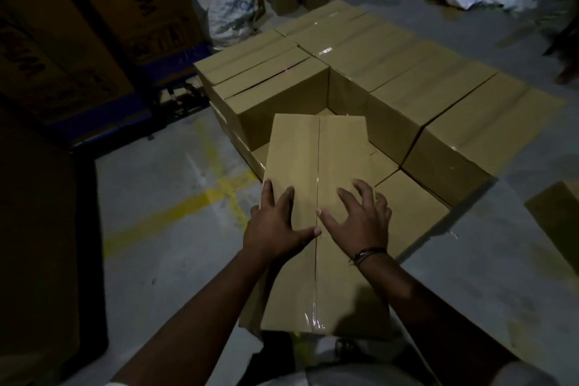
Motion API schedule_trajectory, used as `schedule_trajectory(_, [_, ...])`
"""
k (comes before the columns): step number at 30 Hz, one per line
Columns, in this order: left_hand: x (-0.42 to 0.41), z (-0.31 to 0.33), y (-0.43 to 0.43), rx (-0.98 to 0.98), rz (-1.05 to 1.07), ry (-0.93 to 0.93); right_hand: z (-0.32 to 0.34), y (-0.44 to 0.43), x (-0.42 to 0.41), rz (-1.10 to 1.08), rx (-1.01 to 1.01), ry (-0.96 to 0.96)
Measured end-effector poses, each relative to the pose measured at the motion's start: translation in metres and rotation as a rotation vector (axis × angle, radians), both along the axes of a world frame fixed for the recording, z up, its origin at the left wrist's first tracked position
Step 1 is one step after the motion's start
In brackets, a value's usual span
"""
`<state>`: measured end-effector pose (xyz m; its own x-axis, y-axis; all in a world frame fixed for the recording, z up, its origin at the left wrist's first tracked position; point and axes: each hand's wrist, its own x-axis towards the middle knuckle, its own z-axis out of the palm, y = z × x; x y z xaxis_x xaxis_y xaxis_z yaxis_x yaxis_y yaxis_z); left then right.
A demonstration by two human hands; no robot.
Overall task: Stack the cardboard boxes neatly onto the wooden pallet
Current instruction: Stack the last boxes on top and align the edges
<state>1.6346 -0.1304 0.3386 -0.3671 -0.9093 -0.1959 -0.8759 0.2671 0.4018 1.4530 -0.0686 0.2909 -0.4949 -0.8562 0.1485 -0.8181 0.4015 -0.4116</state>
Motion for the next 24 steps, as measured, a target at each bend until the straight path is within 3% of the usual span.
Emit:
schedule_trajectory(17, [0.025, 0.026, -0.291, -0.116, -0.343, 0.072, 0.039, -0.236, 0.052, -0.327, -0.083, -0.043])
schedule_trajectory(24, [0.005, 0.009, -0.377, -0.034, -0.482, 0.039, 0.018, -0.302, 0.045, -0.439, -0.062, -0.085])
